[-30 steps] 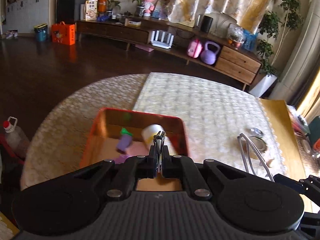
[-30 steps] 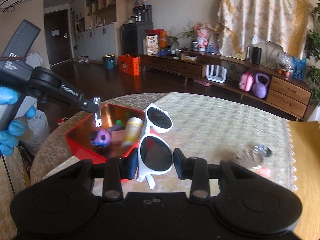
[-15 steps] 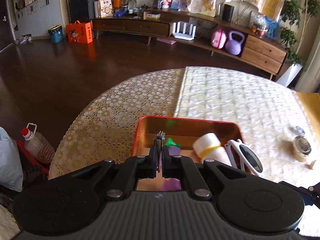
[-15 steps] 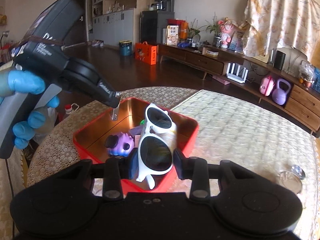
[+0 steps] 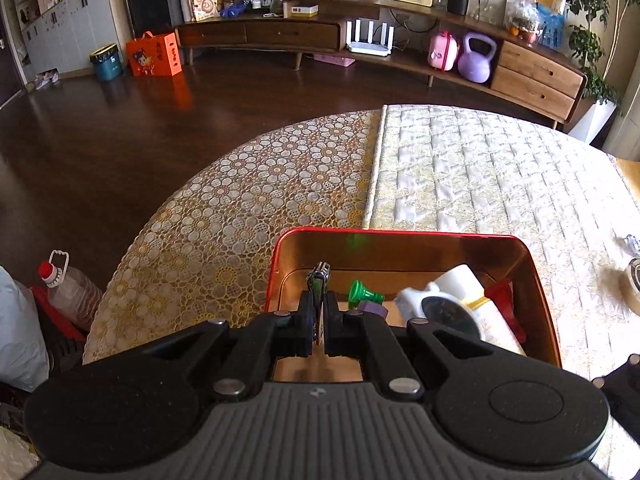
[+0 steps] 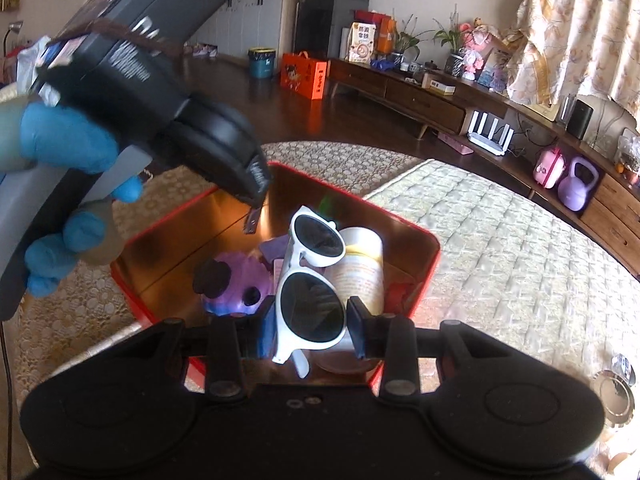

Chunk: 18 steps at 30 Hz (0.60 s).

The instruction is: Organize rigid objects

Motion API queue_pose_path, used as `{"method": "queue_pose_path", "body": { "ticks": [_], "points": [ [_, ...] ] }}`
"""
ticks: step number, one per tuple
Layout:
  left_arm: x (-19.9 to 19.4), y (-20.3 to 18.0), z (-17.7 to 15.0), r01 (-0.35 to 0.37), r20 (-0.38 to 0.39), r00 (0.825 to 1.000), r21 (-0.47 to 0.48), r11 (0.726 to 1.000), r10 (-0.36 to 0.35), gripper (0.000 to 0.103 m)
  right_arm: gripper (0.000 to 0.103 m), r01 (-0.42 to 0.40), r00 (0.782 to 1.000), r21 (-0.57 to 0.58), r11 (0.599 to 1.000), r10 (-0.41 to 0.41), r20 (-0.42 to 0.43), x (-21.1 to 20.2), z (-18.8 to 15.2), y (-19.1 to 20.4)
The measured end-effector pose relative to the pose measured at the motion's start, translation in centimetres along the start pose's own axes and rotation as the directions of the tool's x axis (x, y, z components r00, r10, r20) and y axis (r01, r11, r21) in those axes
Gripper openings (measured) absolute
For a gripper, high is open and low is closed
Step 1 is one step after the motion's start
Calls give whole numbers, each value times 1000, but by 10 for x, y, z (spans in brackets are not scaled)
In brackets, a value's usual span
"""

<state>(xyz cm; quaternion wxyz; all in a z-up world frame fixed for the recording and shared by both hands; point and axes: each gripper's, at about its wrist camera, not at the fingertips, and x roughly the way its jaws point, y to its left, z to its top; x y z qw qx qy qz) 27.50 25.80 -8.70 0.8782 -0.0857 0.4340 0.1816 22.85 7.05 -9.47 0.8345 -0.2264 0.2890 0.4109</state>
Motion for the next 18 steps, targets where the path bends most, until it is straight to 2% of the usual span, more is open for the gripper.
{"method": "queue_pose_path", "body": {
  "ticks": [7, 12, 18],
  "points": [
    [16, -5, 5, -9, -30, 999, 22, 1000, 10, 5, 36, 14, 1000, -46, 999, -14, 0, 3, 0, 12],
    [29, -5, 5, -20, -61, 998, 19, 1000, 21, 5, 36, 14, 1000, -30, 999, -14, -3, 2, 3, 9],
    [32, -8, -1, -5, -72, 997, 2, 1000, 5, 5, 44, -11, 1000, 22, 1000, 11, -5, -6, -1, 2]
  ]
}}
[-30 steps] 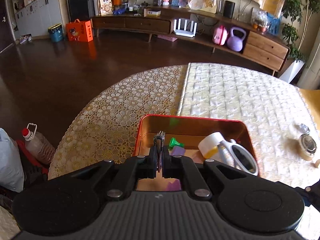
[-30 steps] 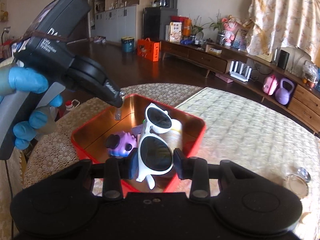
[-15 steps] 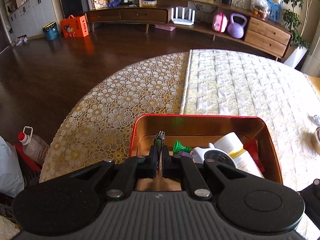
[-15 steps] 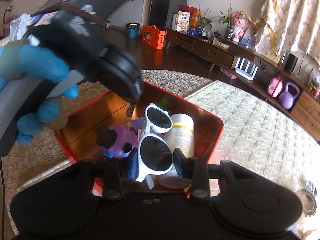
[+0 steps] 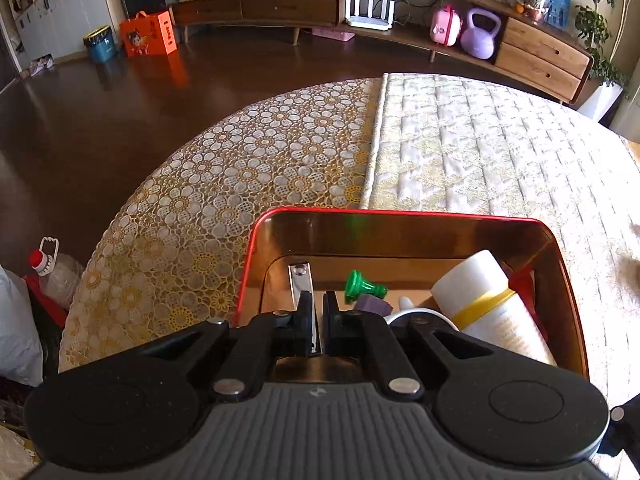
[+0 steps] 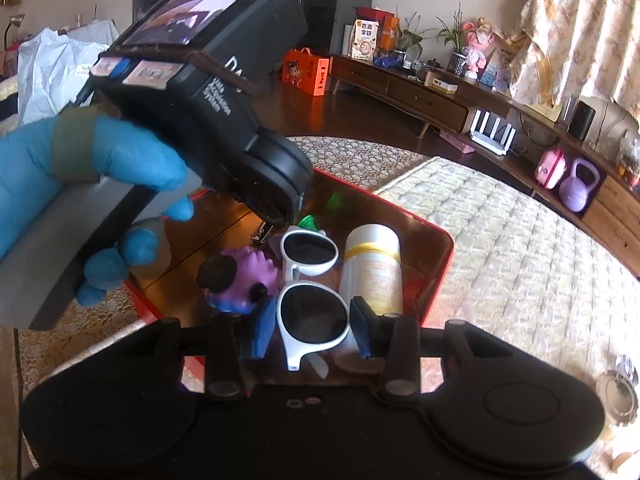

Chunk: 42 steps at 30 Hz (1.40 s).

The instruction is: Organize rigid objects

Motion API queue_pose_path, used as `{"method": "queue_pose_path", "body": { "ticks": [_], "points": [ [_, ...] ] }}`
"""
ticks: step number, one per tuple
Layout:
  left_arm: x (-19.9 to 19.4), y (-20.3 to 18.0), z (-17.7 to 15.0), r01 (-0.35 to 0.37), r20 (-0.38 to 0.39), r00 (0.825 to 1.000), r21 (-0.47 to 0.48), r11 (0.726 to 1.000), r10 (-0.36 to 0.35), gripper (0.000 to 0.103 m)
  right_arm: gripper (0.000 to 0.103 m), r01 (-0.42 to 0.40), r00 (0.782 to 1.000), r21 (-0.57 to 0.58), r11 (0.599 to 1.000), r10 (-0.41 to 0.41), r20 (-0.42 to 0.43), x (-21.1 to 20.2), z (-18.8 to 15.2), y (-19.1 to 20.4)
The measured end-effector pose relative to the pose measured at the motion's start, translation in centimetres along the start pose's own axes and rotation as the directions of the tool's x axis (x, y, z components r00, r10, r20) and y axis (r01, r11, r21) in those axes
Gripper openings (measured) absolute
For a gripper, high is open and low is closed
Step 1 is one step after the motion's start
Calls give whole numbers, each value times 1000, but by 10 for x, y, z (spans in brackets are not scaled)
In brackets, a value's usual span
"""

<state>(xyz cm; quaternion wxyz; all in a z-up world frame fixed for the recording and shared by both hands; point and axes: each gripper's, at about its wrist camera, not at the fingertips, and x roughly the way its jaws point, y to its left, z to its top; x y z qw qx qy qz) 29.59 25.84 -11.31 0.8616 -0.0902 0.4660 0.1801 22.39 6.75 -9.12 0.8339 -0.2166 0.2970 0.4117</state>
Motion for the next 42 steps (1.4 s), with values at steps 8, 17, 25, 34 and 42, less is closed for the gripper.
{"method": "queue_pose_path", "body": {
  "ticks": [8, 17, 25, 34, 42],
  "points": [
    [-12, -4, -7, 14, 6, 1000, -30, 999, -14, 5, 56, -40, 999, 52, 998, 38, 30, -19, -8, -11],
    [-40, -9, -17, 38, 37, 999, -31, 999, -37, 7, 61, -64, 996, 116, 991, 56, 70, -47, -6, -25],
    [-69, -11, -30, 46, 69, 997, -31, 998, -44, 7, 68, -90, 990, 155, 984, 72, 119, -80, -17, -29],
    [-105, -18, -52, 29, 150, 988, 2, 1000, -29, 7, 76, -86, 984, 204, 975, 50, 173, -124, -35, -42],
    [-135, -38, -66, 55, 207, 976, 38, 998, -62, 7, 81, -62, 978, 267, 962, 5, 210, -161, -65, -63]
  ]
}}
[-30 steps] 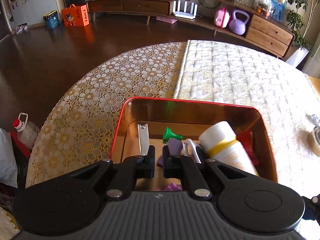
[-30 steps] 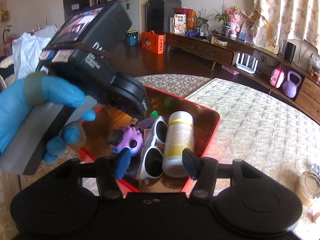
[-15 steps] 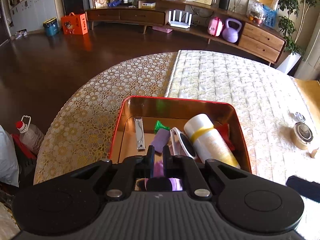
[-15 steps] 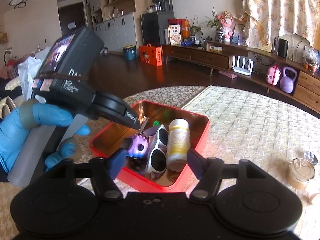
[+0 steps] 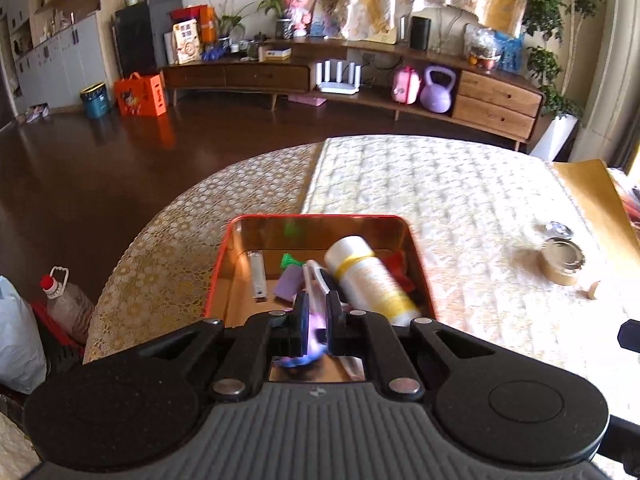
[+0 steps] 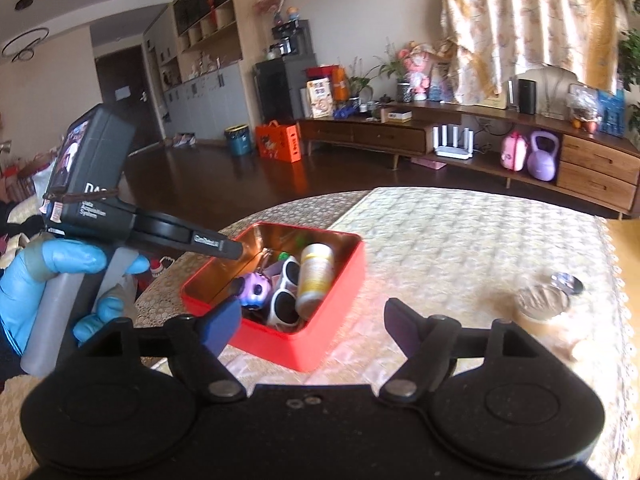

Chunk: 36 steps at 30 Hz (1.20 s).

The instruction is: Organize rigid objects

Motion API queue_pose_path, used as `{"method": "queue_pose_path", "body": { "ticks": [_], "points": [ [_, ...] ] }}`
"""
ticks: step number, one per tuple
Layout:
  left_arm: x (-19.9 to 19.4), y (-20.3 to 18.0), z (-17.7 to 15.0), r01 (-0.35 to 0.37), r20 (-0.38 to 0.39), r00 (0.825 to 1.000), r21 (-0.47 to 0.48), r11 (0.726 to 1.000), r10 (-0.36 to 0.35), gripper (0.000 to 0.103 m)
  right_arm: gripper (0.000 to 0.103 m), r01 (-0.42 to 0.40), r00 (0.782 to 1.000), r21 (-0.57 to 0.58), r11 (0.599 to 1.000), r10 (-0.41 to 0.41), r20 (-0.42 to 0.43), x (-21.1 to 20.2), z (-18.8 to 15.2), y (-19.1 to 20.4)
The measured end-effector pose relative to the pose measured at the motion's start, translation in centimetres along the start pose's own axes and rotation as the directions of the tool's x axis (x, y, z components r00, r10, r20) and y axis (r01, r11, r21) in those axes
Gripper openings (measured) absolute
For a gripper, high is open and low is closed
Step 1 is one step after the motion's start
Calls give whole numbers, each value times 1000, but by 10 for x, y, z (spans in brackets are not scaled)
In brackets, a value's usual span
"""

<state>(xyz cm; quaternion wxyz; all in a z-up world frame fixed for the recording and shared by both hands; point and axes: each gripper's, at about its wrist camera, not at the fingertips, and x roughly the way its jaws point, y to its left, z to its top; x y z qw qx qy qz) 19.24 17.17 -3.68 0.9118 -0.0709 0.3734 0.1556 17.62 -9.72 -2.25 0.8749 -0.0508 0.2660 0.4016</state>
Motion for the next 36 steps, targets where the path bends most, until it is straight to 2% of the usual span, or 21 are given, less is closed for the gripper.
{"method": "queue_pose_path", "body": {
  "ticks": [5, 10, 21, 22, 23, 24, 25, 26, 34, 36],
  "points": [
    [-11, -20, -5, 41, 8, 999, 8, 999, -41, 7, 83, 40, 999, 23, 999, -40, 8, -20, -15, -18],
    [-12, -49, -13, 89, -16, 996, 33, 995, -89, 8, 86, 87, 996, 53, 995, -88, 9, -36, -29, -40],
    [3, -121, -25, 210, -45, 977, 93, 973, -206, 10, 88, 168, 986, 131, 977, -170, 1, -58, -60, -98],
    [6, -128, -25, 220, -49, 975, 93, 971, -216, 20, 88, 175, 984, 132, 976, -176, -1, -58, -61, -102],
    [9, -134, -25, 228, -51, 973, 94, 969, -224, 40, 88, 181, 983, 133, 974, -183, -2, -58, -62, -106],
    [11, -139, -25, 234, -49, 972, 95, 968, -230, 53, 88, 187, 982, 135, 973, -188, -2, -57, -63, -110],
    [12, -145, -25, 237, -38, 971, 98, 967, -234, 72, 88, 190, 981, 138, 972, -192, -3, -57, -65, -114],
    [13, -149, -25, 237, -25, 971, 102, 966, -236, 76, 88, 193, 981, 141, 971, -195, -4, -57, -67, -119],
    [40, -189, -13, 250, -55, 968, 124, 960, -245, 85, 88, 236, 972, 136, 962, -234, -34, -42, -72, -152],
    [49, -199, -7, 249, -57, 968, 129, 960, -244, 91, 88, 246, 969, 130, 961, -242, -43, -37, -71, -160]
  ]
}}
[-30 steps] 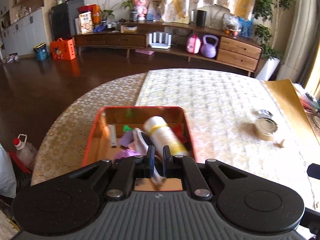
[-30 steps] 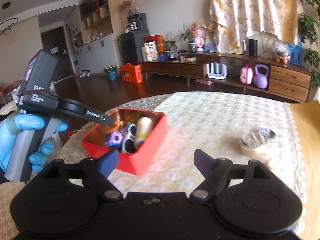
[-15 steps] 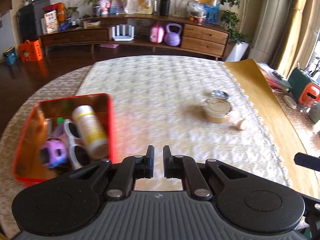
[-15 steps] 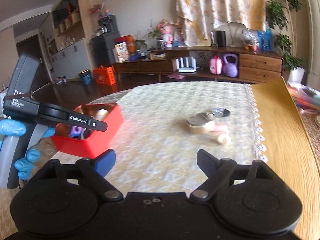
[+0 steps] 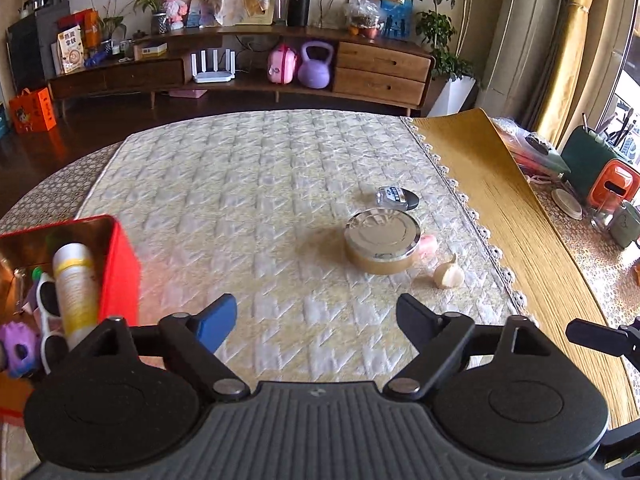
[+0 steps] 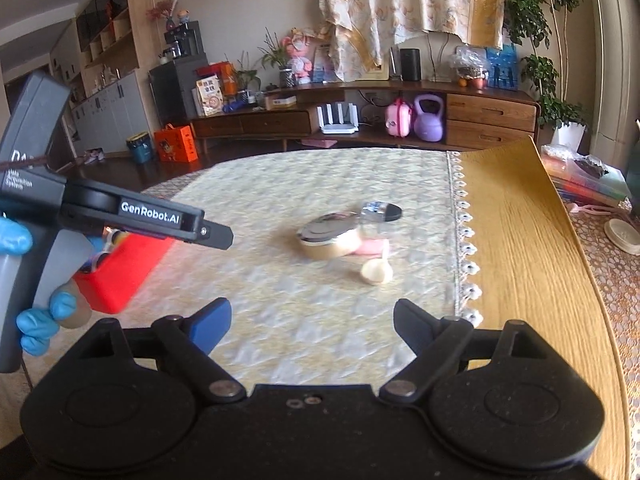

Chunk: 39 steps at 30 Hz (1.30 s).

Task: Organize rigid objects
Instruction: 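Withdraw both open grippers from the tin toward the remaining items, then grasp round silver container with left gripper while right gripper grasps garlic bulb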

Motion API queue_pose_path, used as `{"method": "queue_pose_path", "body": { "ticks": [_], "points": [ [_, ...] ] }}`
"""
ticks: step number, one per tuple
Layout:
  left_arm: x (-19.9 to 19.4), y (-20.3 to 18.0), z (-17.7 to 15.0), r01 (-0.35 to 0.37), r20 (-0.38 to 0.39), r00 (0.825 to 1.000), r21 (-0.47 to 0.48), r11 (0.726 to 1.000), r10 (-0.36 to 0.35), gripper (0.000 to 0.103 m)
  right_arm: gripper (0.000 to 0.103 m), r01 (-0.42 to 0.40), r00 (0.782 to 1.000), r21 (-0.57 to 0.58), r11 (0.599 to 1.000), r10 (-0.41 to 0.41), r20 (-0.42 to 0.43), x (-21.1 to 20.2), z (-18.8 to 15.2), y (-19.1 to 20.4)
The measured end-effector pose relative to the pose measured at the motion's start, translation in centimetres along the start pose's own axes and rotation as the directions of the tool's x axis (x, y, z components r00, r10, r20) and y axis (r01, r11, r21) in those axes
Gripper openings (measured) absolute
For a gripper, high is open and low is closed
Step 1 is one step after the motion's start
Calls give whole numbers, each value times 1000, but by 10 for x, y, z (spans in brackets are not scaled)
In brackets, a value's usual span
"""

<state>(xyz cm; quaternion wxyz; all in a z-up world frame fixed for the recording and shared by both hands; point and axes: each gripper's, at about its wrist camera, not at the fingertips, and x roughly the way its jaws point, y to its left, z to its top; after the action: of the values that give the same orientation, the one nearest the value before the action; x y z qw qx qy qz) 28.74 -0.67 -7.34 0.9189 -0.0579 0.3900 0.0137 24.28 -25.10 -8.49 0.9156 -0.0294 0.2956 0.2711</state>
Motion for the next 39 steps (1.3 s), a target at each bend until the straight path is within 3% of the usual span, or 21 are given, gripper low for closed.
{"method": "queue_pose_path", "body": {
  "ticks": [3, 10, 17, 29, 39],
  "points": [
    [14, -7, 9, 9, 12, 1000, -1, 1000, -9, 103, 88, 7, 1000, -11, 1000, -7, -9, 12, 4, -9],
    [53, -17, 24, 78, -5, 997, -59, 995, -79, 103, 88, 15, 999, -44, 999, -16, -30, 41, 8, -21],
    [87, -28, 32, 78, -46, 996, -59, 995, -81, 103, 85, 29, 997, -47, 998, -32, -64, 72, 11, -33],
    [131, -39, 40, 78, -104, 991, -20, 997, -80, 103, 72, 38, 995, -41, 998, -42, -95, 109, 17, -37],
    [151, -42, 41, 49, -99, 994, 11, 999, -47, 103, 47, 68, 992, -41, 997, -72, -99, 122, 18, -36]
  ]
}}
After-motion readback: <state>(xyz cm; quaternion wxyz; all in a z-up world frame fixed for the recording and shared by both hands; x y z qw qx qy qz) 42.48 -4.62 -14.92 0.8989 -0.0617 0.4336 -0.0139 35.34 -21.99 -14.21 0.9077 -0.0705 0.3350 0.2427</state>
